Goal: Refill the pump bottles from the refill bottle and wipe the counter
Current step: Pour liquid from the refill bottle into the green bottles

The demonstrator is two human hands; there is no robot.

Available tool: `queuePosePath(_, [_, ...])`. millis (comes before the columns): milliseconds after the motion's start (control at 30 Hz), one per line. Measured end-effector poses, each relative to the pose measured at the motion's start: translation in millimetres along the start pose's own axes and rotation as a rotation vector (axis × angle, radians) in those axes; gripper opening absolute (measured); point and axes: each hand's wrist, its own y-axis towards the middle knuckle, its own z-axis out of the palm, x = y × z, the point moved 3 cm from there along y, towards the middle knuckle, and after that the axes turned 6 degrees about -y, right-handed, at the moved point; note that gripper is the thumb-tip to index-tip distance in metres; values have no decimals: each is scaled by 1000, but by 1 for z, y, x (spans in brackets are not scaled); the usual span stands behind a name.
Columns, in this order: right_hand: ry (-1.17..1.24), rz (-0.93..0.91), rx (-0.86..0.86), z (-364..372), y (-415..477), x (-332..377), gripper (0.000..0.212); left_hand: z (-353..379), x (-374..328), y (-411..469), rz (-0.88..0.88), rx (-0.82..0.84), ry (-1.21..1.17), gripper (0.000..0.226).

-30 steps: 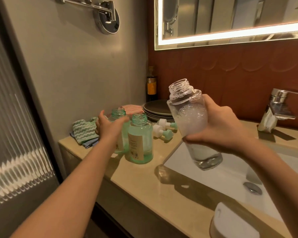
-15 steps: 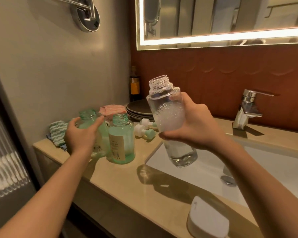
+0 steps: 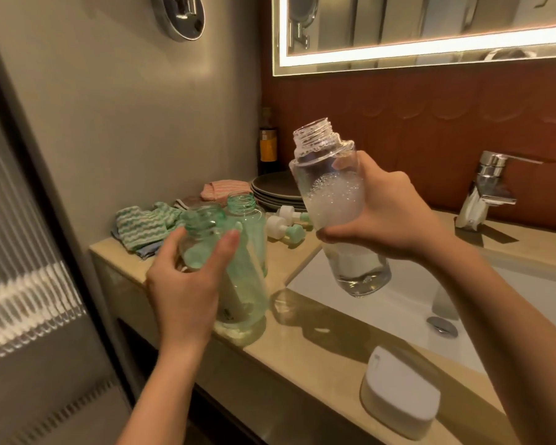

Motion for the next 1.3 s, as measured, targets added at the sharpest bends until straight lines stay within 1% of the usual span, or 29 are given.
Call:
queuePosePath(33, [-6,0,5,-1,0,0,92,7,-2,-7,8,46,-16,57])
queuePosePath(67, [-16,1,8,-1,0,0,91,13,-2,-13,17,74,-29,51])
queuePosePath(200, [-83,-25,15,1,1,-3,92,25,12,-27,19,80,-63,58])
queuePosePath(300, [-102,-24,7,2,4,-11,90,34,19,-35,23,70,-44,64])
queuePosePath(467, [-151,-19,86,7,5,-15,95,45,26,-39,31,119,-2,77])
queuePosePath(633, [-145,-40,126,11,3,-16,96,45,31,-40,19,183,-85,76])
queuePosePath(833, [-188,-59,167,14,4,-22,99,43,39,-41,-58,308,-161,78])
queuePosePath(967, [-201,-77,158,15,5,-24,97,41,43,-41,-46,336,-111,76])
queuePosePath(1300, [-187,-133,157,14,5,-24,97,38,46,-43,-9,335,-10,76])
